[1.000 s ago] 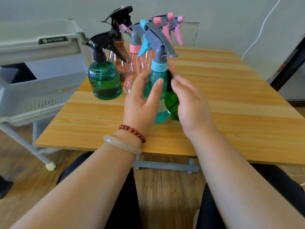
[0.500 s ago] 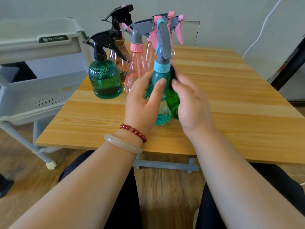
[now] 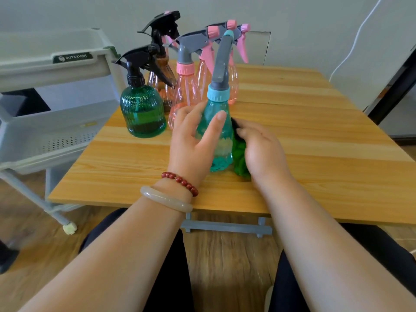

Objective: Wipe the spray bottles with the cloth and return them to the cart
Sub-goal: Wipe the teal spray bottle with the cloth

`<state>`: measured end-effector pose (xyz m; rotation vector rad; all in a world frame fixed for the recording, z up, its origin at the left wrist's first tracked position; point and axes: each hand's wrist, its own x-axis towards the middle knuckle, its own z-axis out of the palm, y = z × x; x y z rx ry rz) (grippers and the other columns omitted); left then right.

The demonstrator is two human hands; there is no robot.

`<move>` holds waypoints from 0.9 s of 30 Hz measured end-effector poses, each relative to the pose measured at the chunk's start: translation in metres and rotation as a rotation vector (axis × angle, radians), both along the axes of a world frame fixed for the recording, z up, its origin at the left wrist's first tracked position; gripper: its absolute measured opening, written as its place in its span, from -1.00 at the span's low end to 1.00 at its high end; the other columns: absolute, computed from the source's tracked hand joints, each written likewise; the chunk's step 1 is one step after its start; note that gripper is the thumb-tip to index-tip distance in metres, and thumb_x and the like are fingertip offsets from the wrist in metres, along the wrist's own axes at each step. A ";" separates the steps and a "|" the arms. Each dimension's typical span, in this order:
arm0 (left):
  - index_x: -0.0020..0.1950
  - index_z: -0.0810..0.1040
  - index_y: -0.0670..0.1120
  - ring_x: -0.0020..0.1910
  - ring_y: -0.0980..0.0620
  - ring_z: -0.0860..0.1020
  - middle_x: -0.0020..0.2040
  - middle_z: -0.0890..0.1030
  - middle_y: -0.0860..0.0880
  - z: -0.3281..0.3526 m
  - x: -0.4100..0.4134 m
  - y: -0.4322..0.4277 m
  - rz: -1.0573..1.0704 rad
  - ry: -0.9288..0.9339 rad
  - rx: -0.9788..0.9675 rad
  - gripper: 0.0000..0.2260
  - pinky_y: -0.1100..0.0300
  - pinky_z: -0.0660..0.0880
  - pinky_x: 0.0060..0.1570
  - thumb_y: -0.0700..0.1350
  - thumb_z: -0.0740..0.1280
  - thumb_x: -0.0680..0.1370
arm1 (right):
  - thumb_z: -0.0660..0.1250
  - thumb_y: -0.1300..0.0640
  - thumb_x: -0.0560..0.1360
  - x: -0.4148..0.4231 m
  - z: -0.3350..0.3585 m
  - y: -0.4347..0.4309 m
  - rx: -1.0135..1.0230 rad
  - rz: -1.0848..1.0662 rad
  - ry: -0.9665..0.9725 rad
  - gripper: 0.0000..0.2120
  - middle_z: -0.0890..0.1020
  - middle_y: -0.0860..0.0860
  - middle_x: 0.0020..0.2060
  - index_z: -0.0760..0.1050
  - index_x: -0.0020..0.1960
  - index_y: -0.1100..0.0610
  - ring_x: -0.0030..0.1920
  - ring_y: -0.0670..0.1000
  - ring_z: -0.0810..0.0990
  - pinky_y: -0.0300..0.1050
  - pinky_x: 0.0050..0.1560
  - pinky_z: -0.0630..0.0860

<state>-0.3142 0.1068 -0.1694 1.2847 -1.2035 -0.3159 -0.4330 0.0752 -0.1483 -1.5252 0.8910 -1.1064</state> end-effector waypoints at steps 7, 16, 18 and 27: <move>0.34 0.49 -0.05 0.09 0.11 0.53 0.08 0.56 0.02 0.000 0.000 0.000 0.015 -0.003 -0.003 -0.53 0.09 0.52 0.15 0.20 0.22 0.55 | 0.11 0.16 0.68 0.005 0.000 0.006 -0.080 0.026 0.015 -0.67 0.47 -0.18 0.36 0.49 0.36 -0.02 0.44 -0.16 0.36 -0.24 0.41 0.30; 0.31 0.49 -0.13 0.02 0.18 0.55 0.03 0.58 0.09 -0.001 -0.002 0.001 0.025 0.053 -0.034 -0.65 0.27 0.49 0.04 0.05 0.20 0.63 | 0.12 0.13 0.67 0.008 0.005 0.010 -0.086 0.068 -0.045 -0.64 0.53 -0.13 0.34 0.42 0.43 -0.02 0.34 -0.20 0.46 -0.18 0.38 0.39; 0.23 0.53 -0.18 -0.04 0.22 0.49 -0.04 0.53 0.10 -0.001 -0.001 0.000 0.050 0.015 -0.029 -0.58 0.29 0.45 0.00 0.12 0.15 0.62 | 0.09 0.16 0.67 0.008 -0.001 0.007 -0.105 0.005 0.143 -0.65 0.60 -0.10 0.25 0.50 0.37 -0.01 0.28 -0.12 0.53 -0.13 0.32 0.45; 0.44 0.40 -0.04 0.17 0.26 0.51 0.21 0.56 0.10 0.000 -0.002 0.002 0.016 -0.040 0.038 -0.58 0.30 0.48 0.18 0.08 0.25 0.61 | 0.10 0.14 0.68 0.007 0.006 0.008 -0.122 0.014 0.067 -0.65 0.56 -0.16 0.27 0.46 0.40 -0.04 0.28 -0.19 0.50 -0.26 0.26 0.43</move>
